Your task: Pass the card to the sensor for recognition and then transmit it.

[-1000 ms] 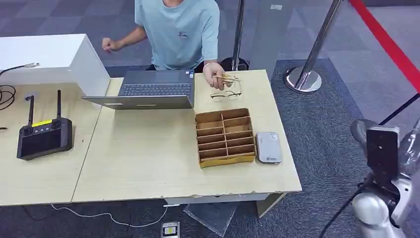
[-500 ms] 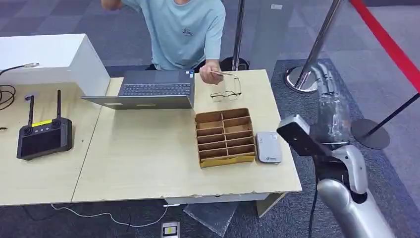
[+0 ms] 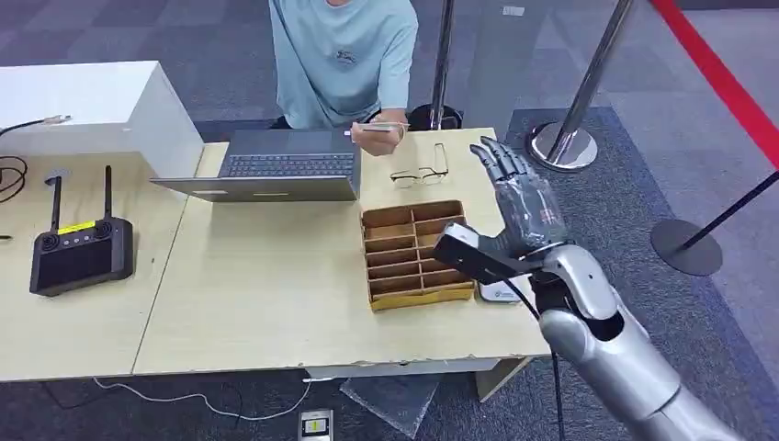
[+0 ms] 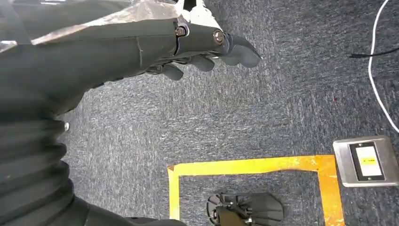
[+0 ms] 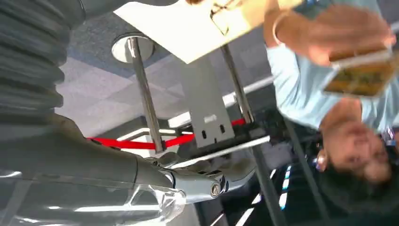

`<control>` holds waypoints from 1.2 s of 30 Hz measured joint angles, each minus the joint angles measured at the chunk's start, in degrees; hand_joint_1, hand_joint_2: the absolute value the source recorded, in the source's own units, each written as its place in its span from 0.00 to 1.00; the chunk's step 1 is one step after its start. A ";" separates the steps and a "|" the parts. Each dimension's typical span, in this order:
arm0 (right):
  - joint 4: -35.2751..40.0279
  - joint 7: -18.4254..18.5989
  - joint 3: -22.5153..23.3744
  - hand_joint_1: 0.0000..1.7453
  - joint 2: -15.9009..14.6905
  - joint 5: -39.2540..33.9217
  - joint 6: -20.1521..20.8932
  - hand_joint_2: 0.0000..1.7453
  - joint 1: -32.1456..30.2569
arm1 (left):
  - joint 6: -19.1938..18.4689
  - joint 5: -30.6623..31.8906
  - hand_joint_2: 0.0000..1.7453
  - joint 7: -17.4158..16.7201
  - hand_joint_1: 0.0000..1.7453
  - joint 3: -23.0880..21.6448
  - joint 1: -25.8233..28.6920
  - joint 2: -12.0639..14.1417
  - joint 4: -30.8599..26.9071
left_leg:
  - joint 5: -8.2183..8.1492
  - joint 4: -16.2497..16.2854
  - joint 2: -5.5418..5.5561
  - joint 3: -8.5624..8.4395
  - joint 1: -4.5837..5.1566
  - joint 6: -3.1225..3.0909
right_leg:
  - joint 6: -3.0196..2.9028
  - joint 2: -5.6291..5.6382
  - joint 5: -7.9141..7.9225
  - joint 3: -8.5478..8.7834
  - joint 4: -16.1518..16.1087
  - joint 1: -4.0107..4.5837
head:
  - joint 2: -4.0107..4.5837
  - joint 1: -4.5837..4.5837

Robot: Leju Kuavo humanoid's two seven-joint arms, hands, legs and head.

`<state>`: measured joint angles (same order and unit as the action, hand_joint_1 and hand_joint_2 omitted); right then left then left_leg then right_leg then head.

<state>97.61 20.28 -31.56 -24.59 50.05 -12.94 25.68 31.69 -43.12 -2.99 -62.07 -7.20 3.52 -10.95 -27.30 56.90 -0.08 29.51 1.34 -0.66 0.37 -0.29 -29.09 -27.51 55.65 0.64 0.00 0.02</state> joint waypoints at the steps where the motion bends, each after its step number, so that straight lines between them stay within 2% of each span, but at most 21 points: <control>1: -1.02 0.00 -0.80 0.00 0.09 -0.02 0.22 1.00 0.82 | -0.07 0.20 1.00 0.02 0.00 0.00 0.00 0.00 -0.02 | 0.00 0.00 0.01 0.00 0.00 0.00 | 0.00 0.00 0.00 0.00 0.00 0.00 | 0.00 -0.07; 10: -10.59 -2.64 -5.53 0.00 3.39 -2.25 -2.52 1.00 5.59 | -0.33 0.87 1.00 0.30 0.00 -0.06 -0.02 0.00 -0.02 | 0.00 0.00 0.02 -0.01 -0.01 0.00 | 0.00 0.00 0.00 0.00 0.00 0.01 | 0.00 -0.04; 21: -16.19 -4.81 -8.65 0.00 7.08 -3.19 -4.40 1.00 8.01 | -0.35 1.38 1.00 0.83 0.00 -0.24 -0.01 0.00 0.00 | 0.00 0.00 0.01 0.00 -0.01 0.00 | 0.00 0.00 0.00 -0.01 0.00 0.01 | 0.00 -0.02; 36: -17.92 -3.58 -10.79 0.00 7.98 -3.21 -3.98 1.00 8.60 | -0.35 1.86 1.00 0.81 0.00 -0.52 0.06 0.00 0.00 | 0.00 0.03 0.00 -0.01 -0.01 0.00 | 0.00 0.00 0.00 -0.01 0.00 0.00 | 0.00 -0.02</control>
<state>79.69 16.70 -42.36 -16.61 46.84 -16.92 34.27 31.34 -41.27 -2.19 -62.60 -7.14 3.52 -10.95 -27.30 56.93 -0.08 29.50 1.33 -0.66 0.37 -0.29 -29.09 -27.52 55.65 0.64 0.00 0.00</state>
